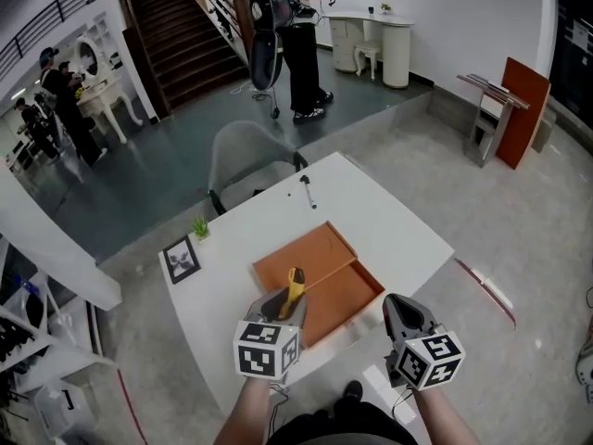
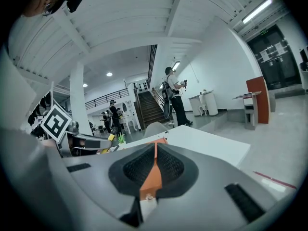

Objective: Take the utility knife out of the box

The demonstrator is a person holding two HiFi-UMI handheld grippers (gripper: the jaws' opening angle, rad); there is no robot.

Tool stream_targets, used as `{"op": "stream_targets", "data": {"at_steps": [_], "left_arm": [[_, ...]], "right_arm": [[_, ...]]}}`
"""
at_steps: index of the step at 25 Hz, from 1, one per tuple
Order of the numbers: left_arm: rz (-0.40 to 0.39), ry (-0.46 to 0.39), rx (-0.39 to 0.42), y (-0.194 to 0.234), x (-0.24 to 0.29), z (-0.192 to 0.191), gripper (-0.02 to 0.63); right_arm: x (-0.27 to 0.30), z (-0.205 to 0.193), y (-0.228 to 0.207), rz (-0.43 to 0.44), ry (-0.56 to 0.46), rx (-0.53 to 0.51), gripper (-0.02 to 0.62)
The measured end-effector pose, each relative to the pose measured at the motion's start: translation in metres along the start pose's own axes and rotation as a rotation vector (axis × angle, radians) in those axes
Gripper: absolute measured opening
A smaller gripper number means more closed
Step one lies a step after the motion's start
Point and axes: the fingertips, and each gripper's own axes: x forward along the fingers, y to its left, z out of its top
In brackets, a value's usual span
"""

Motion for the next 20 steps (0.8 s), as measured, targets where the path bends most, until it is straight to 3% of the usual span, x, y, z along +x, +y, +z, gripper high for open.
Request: {"op": "stream_targets", "data": {"at_steps": [20], "left_arm": [[0.087,-0.033,-0.104,0.034,-0.029,-0.021,0.117]], "right_arm": [[0.006,-0.001,0.021,0.04,0.005,-0.026,0.002]]}}
